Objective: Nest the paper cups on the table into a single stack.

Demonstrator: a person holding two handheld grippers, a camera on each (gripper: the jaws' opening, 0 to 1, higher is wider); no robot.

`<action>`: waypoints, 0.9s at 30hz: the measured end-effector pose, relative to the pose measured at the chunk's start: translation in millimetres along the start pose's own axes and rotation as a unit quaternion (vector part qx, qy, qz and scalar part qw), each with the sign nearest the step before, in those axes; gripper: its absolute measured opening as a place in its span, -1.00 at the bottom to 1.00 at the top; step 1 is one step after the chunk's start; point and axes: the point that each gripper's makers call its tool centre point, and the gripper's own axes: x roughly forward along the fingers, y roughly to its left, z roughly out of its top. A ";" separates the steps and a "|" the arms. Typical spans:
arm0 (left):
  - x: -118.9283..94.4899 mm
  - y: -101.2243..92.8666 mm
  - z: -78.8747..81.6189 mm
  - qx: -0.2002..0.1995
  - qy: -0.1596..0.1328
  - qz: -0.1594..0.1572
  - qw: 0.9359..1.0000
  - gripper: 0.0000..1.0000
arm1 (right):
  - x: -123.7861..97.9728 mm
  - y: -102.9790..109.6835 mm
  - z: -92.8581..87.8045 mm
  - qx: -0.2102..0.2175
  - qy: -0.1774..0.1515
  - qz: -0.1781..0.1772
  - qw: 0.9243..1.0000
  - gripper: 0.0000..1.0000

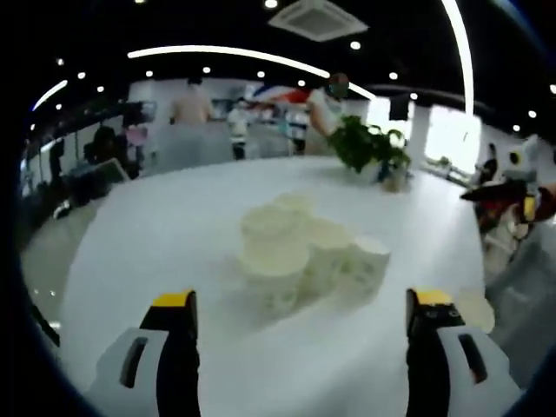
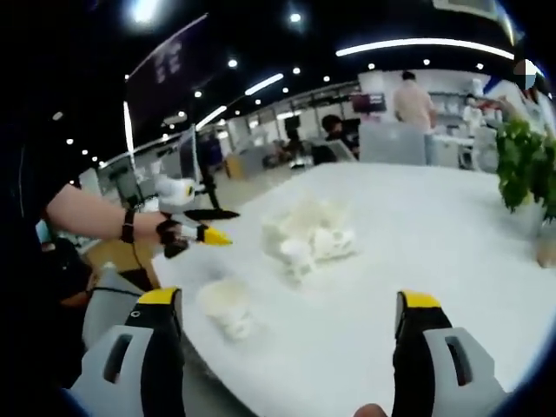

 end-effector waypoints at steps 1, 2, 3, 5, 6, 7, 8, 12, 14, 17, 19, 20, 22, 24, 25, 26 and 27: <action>3.1 1.1 -2.1 -0.009 -0.001 -0.005 1.000 1.00 | -0.3 -0.9 -4.1 -0.016 0.014 -0.004 1.000 1.00; 6.5 0.8 -3.4 -0.014 -0.004 -0.009 1.000 1.00 | -0.2 -1.0 -6.1 -0.018 0.019 -0.006 1.000 1.00; 8.8 1.4 -5.0 -0.013 -0.002 -0.010 1.000 0.99 | 0.0 -1.1 -7.2 -0.019 0.020 -0.009 1.000 1.00; 12.8 0.9 -5.3 -0.005 -0.005 -0.014 1.000 0.97 | -0.1 -1.5 -6.7 -0.016 0.017 -0.012 1.000 1.00; 15.6 2.7 -4.9 0.000 -0.009 -0.015 1.000 0.97 | 0.6 -0.8 -6.1 -0.015 0.015 -0.013 1.000 1.00; 17.1 3.9 -4.9 0.001 -0.010 -0.015 1.000 0.96 | 2.0 0.4 -5.6 -0.015 0.013 -0.015 1.000 1.00; 18.7 5.5 -4.3 0.004 -0.012 -0.015 1.000 0.95 | 3.6 1.8 -5.4 -0.015 0.013 -0.015 1.000 1.00; 25.6 10.9 0.4 0.016 -0.023 -0.016 0.999 0.90 | 13.5 8.1 -4.0 -0.031 0.014 -0.013 0.999 1.00; 29.6 14.4 1.3 0.024 -0.027 -0.017 0.999 0.88 | 17.4 10.7 -6.3 -0.048 0.025 -0.012 0.998 1.00; 34.8 17.6 0.2 0.024 -0.028 -0.028 0.999 0.80 | 20.0 14.8 -4.5 -0.058 0.025 -0.010 0.998 1.00; 37.8 18.8 -1.4 0.027 -0.027 -0.032 0.999 0.76 | 19.5 14.4 -4.4 -0.059 0.023 -0.011 0.998 1.00; 39.6 18.6 -2.0 0.031 -0.028 -0.036 0.998 0.74 | 19.2 13.8 -4.6 -0.058 0.022 -0.012 0.998 1.00; 42.6 18.4 -4.0 0.040 -0.026 -0.040 0.998 0.71 | 17.8 9.4 -7.4 -0.059 0.024 -0.019 0.998 1.00; 45.9 20.2 -4.7 0.041 -0.027 -0.040 0.998 0.75 | 15.7 2.1 -10.4 -0.055 0.024 -0.030 0.998 1.00; 48.0 21.0 -5.1 0.036 -0.028 -0.041 0.998 0.77 | 14.8 -0.8 -11.9 -0.054 0.024 -0.034 0.998 1.00; 49.1 21.3 -5.2 0.035 -0.030 -0.042 0.998 0.76 | 13.3 -4.3 -13.6 -0.055 0.026 -0.039 0.997 1.00; 50.0 20.0 -4.5 0.035 -0.032 -0.045 0.998 0.75 | 12.1 -7.8 -14.6 -0.053 0.029 -0.043 0.997 1.00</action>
